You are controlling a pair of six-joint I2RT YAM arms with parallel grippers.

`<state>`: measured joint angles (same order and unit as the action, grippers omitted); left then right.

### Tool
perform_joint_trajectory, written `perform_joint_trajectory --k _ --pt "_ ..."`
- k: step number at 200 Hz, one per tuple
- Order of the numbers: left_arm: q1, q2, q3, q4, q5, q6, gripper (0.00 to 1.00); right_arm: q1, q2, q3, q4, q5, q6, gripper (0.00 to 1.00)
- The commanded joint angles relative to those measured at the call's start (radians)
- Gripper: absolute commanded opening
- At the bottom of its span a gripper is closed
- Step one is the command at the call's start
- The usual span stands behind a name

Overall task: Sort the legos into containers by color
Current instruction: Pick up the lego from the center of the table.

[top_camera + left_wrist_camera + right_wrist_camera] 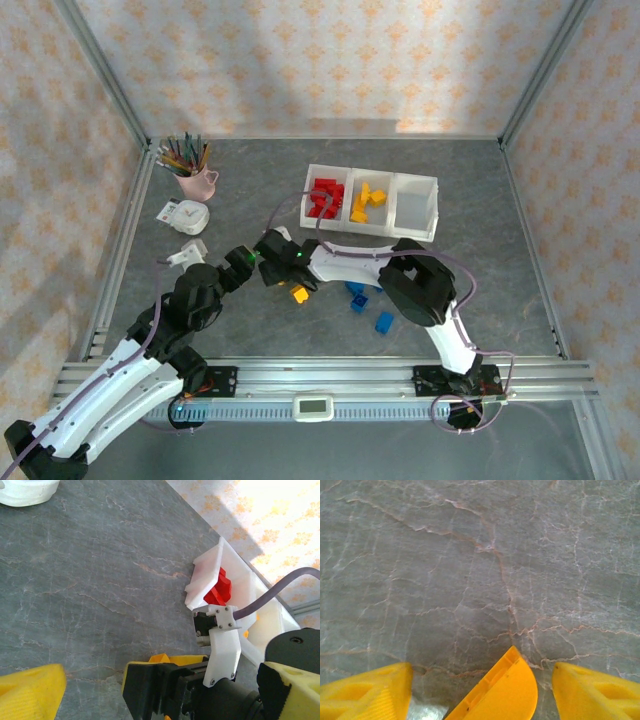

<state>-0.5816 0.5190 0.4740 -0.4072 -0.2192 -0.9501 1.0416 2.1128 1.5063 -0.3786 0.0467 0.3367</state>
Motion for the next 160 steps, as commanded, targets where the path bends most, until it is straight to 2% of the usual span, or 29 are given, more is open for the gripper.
perform_joint_trajectory --k 1,47,88,120,160 --pt "0.006 -0.011 -0.009 -0.02 -0.032 -0.004 0.99 -0.007 0.028 0.049 -0.057 0.067 0.055 0.65" --pt "0.008 -0.013 -0.012 -0.007 -0.017 -0.004 0.99 -0.009 0.041 0.063 -0.048 0.04 0.064 0.45" --pt "0.007 -0.004 0.0 0.002 -0.001 0.002 0.99 -0.01 0.013 0.061 -0.037 0.038 0.055 0.23" --pt "0.007 0.014 0.015 0.019 0.026 0.01 0.99 -0.021 -0.048 0.052 -0.036 0.022 0.041 0.18" --pt "0.006 0.076 0.054 0.087 0.091 0.046 0.99 -0.08 -0.217 -0.006 -0.027 0.023 0.026 0.18"
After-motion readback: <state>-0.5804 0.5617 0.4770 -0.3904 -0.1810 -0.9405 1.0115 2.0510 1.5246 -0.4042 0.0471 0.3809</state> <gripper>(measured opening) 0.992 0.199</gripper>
